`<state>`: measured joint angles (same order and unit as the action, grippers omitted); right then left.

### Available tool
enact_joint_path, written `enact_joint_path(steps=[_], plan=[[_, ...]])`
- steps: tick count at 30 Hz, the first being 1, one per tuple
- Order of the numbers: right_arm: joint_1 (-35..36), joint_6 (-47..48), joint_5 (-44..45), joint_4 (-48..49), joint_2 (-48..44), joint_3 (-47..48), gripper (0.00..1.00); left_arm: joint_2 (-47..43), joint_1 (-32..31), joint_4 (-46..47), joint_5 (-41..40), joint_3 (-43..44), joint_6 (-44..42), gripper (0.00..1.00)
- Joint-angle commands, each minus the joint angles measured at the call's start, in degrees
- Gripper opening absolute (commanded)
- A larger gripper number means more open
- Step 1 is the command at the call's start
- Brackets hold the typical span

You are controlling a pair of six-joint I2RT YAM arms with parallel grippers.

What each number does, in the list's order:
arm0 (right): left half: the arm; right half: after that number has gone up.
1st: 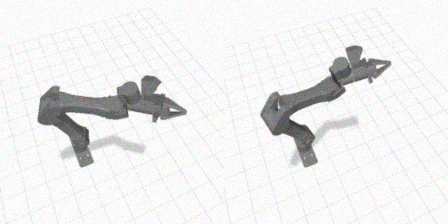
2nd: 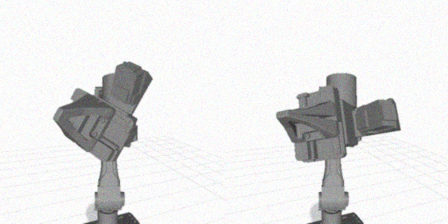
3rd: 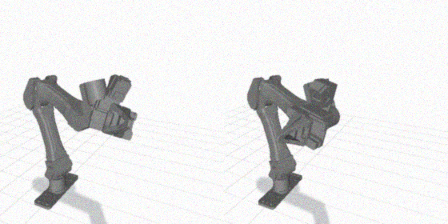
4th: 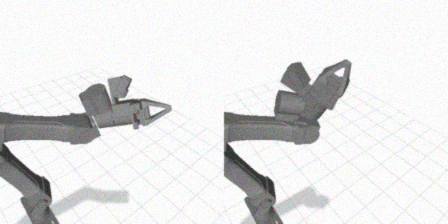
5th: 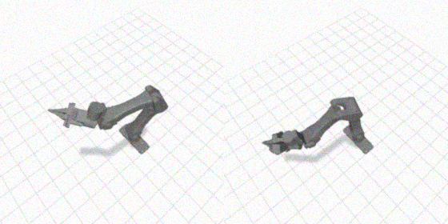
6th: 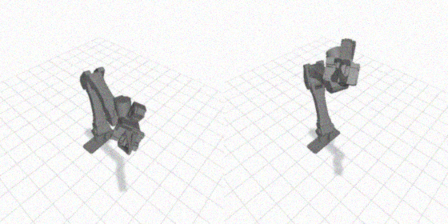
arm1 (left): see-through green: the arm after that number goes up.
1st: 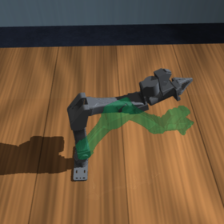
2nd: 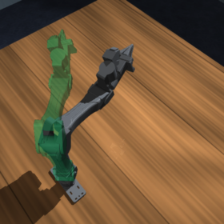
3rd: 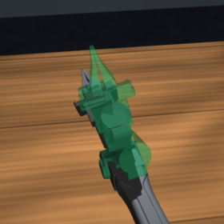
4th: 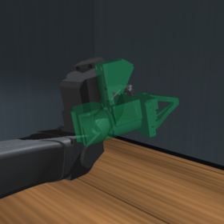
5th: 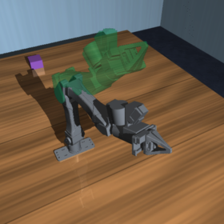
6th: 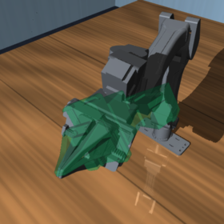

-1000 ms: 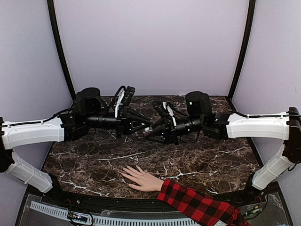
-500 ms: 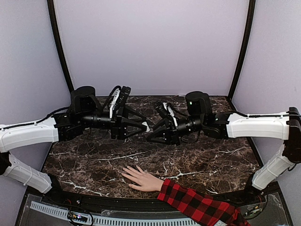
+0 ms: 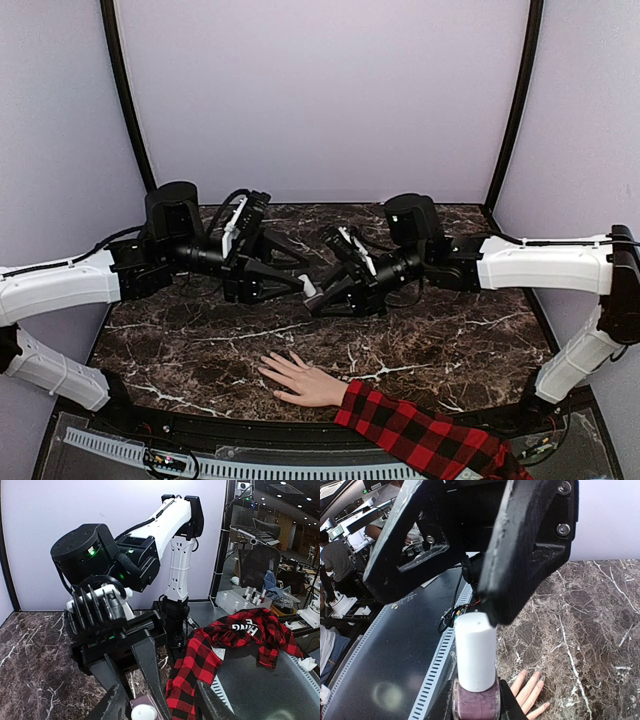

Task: Paint the nails
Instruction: Unscrew the cap of the nail polish bottle.

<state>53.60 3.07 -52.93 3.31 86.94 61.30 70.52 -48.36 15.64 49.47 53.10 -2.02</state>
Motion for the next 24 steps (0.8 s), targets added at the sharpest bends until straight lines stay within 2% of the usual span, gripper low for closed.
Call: enact_joint_path(steps=[1, 6, 12, 17, 21, 24], plan=[[1.03, 1.62, -2.30, -0.94, 0.83, 2.39, 0.04, 1.12, 0.26, 2.32, 4.93, -0.18, -0.68, 0.47], [1.24, 2.11, -3.11, -1.63, 1.09, 3.11, 0.04, 2.27, 0.25, 3.66, 6.00, -0.40, 0.05, 0.38], [1.20, 1.90, -3.81, -1.47, 0.78, 3.40, 0.04, 2.34, 0.19, 4.47, 5.92, -1.31, 0.11, 0.37], [1.24, 1.85, -3.83, -1.20, 0.69, 3.52, 0.04, 2.31, 0.19, 5.33, 6.05, -2.03, 0.67, 0.29], [1.24, 1.63, -3.88, -1.03, 0.78, 3.87, 0.04, 2.34, 0.20, 5.68, 6.07, -2.50, 0.95, 0.29], [1.24, 1.67, -3.85, -0.94, 0.99, 4.00, 0.04, 2.19, 0.19, 6.15, 5.91, -2.68, 1.26, 0.21]])
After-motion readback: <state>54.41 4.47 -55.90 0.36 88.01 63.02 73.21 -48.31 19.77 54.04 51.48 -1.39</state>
